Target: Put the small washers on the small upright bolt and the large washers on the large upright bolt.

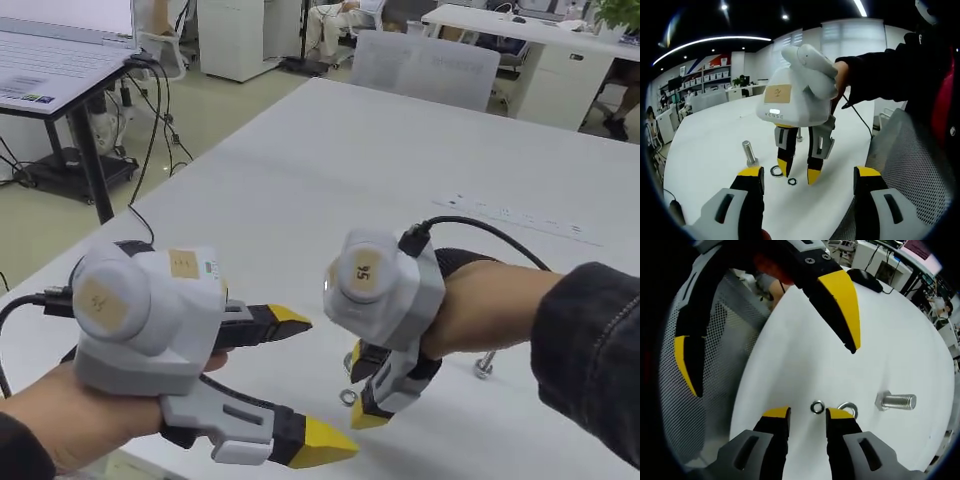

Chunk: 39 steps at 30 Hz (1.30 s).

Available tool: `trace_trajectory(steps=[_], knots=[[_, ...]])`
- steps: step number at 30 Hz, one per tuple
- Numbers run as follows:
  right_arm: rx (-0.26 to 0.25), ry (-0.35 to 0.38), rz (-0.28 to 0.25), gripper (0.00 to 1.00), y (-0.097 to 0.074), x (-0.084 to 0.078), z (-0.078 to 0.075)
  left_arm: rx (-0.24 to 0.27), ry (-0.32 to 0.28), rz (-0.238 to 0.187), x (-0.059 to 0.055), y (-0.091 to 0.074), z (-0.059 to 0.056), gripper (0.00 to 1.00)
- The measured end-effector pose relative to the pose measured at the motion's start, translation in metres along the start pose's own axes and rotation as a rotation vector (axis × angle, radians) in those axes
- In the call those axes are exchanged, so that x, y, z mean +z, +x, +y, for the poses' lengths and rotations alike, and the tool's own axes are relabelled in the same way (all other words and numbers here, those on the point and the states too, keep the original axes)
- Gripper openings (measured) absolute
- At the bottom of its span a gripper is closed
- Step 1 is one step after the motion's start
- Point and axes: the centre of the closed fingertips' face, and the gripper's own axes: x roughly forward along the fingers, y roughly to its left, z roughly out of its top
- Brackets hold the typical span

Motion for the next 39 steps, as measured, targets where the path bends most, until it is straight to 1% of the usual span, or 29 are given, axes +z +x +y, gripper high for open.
trace_trajectory(steps=[6, 13, 21, 26, 33, 35, 37, 39], knots=[[0.005, -0.006, 0.011, 0.29, 0.0043, 0.0006, -0.0027, 0.002, 0.000, -0.001, 0.0002, -0.0003, 0.0004, 0.72], [0.014, -0.009, 0.029, 0.29, 0.0084, -0.0037, -0.0058, 0.002, -0.002, 0.000, 0.0001, -0.0001, 0.0002, 0.72], [0.009, -0.028, 0.041, 0.27, 0.0088, -0.0036, -0.0080, 0.005, -0.006, -0.003, 0.0006, 0.0004, 0.0007, 0.72], [-0.007, -0.049, 0.053, 0.25, 0.0093, -0.0043, -0.0090, 0.006, -0.007, -0.004, 0.0009, 0.0006, 0.0009, 0.72], [-0.007, -0.055, 0.051, 0.25, 0.0093, -0.0045, -0.0096, 0.007, -0.007, -0.007, 0.0014, 0.0010, 0.0012, 0.72], [-0.004, -0.059, 0.052, 0.23, 0.0094, -0.0043, -0.0090, 0.007, -0.008, -0.008, 0.0016, 0.0010, 0.0013, 0.72], [-0.007, -0.071, 0.056, 0.19, 0.0093, -0.0046, -0.0096, 0.007, -0.008, -0.009, 0.0017, 0.0011, 0.0015, 0.72], [-0.007, -0.071, 0.057, 0.18, 0.0092, -0.0047, -0.0098, 0.006, -0.008, -0.010, 0.0020, 0.0011, 0.0017, 0.72]])
